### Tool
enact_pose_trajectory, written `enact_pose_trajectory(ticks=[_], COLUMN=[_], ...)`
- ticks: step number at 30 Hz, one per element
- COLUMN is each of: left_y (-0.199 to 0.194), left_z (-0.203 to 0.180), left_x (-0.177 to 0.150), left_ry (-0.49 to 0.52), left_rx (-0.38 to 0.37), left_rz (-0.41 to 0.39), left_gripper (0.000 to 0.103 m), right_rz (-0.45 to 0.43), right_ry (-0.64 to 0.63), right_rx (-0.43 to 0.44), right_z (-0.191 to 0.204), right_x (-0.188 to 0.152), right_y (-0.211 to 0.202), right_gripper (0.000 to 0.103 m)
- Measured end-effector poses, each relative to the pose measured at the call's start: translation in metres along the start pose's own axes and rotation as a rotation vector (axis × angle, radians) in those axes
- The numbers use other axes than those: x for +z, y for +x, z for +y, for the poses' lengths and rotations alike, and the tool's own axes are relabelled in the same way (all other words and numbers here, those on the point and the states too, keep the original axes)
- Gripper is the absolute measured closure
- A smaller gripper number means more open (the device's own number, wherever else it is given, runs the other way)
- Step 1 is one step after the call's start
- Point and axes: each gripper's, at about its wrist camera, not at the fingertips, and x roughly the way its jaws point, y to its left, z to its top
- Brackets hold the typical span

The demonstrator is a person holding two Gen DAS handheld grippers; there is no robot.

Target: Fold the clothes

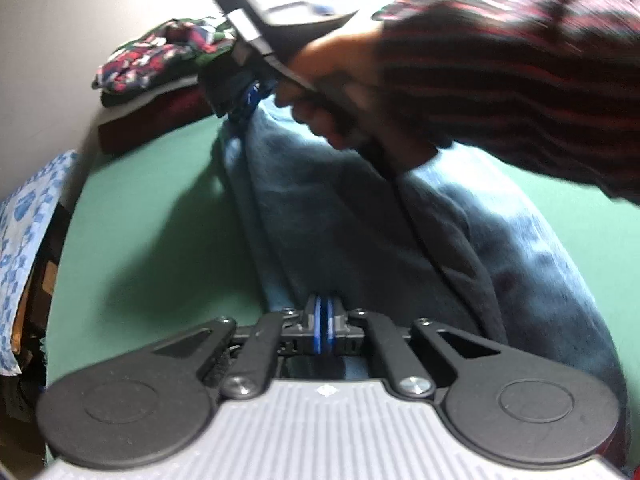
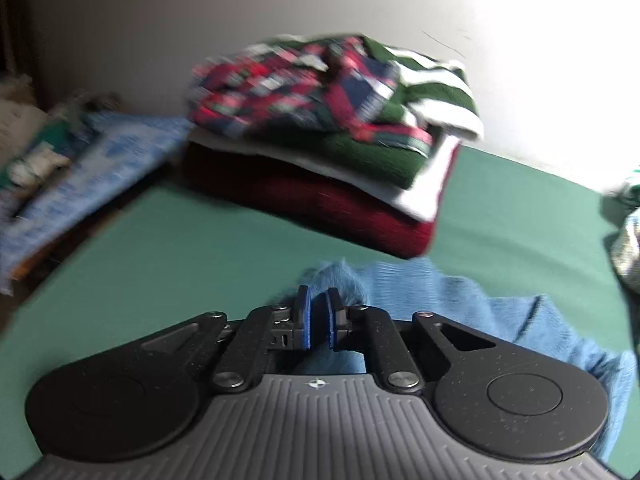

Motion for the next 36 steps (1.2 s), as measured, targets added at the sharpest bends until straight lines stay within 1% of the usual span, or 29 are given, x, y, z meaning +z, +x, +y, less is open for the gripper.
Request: enact_pose_trajectory(ticks=[4, 7, 9, 10, 12, 14, 15, 19, 22, 24, 26, 27, 28, 29, 31, 33, 36], left_y=[0.005, 0.006, 0.006, 0.006, 0.006, 0.006, 0.006, 0.002, 0.002, 0.002, 0.001, -0.001, -0.004, -0.007, -0.014, -0.021, -0.027], left_z=[0.001, -0.001, -0.002, -0.002, 0.0, 0.002, 0.003, -0.002, -0.004, -0.005, -0.006, -0.005, -0.004, -0.003, -0.002, -0.002, -0.007], left_x=[-0.004, -0.005, -0.006, -0.006, -0.006, -0.005, -0.005, -0.007, -0.009, -0.01, -0.012, -0.013, -0.013, -0.015, -0.018, -0.023, -0.032], left_ry=[-0.003, 0.013, 0.018, 0.02, 0.012, 0.002, -0.003, 0.015, 0.043, 0.055, 0.066, 0.069, 0.07, 0.071, 0.074, 0.077, 0.114], left_rx=[-0.007, 0.0, 0.003, 0.004, -0.001, -0.007, -0.01, -0.012, -0.003, 0.003, 0.009, 0.009, 0.008, 0.005, -0.004, -0.032, -0.064], left_rz=[0.015, 0.014, 0.011, 0.009, 0.01, 0.01, 0.011, 0.013, 0.013, 0.01, 0.006, 0.002, -0.003, -0.011, -0.029, -0.039, -0.047], left_gripper=[0.103, 0.103, 0.103, 0.103, 0.103, 0.103, 0.103, 0.103, 0.103, 0.103, 0.103, 0.1, 0.097, 0.096, 0.089, 0.085, 0.086], right_rz=[-0.02, -0.013, -0.034, -0.05, -0.048, -0.018, -0.001, 0.073, 0.073, 0.045, 0.015, 0.009, -0.005, -0.021, -0.051, -0.053, -0.023], right_ry=[-0.004, 0.035, 0.114, 0.156, 0.185, 0.181, 0.171, 0.123, 0.1, 0.091, 0.097, 0.111, 0.113, 0.113, 0.111, 0.075, 0.019], right_rx=[-0.001, 0.035, 0.087, 0.118, 0.146, 0.163, 0.185, 0.275, 0.237, 0.197, 0.177, 0.171, 0.176, 0.184, 0.201, 0.21, 0.21], right_z=[-0.005, -0.013, -0.025, -0.031, -0.04, -0.045, -0.044, -0.038, -0.032, -0.029, -0.027, -0.027, -0.026, -0.025, -0.024, -0.015, 0.001], right_x=[-0.006, -0.004, -0.005, -0.006, -0.015, -0.027, -0.033, -0.057, -0.075, -0.082, -0.087, -0.088, -0.091, -0.094, -0.102, -0.114, -0.135], right_y=[0.006, 0.001, -0.017, -0.029, -0.056, -0.076, -0.08, -0.097, -0.091, -0.089, -0.093, -0.097, -0.107, -0.118, -0.139, -0.155, -0.168], right_gripper=[0.102, 0.101, 0.099, 0.096, 0.092, 0.091, 0.088, 0.088, 0.09, 0.093, 0.092, 0.091, 0.089, 0.088, 0.088, 0.088, 0.088])
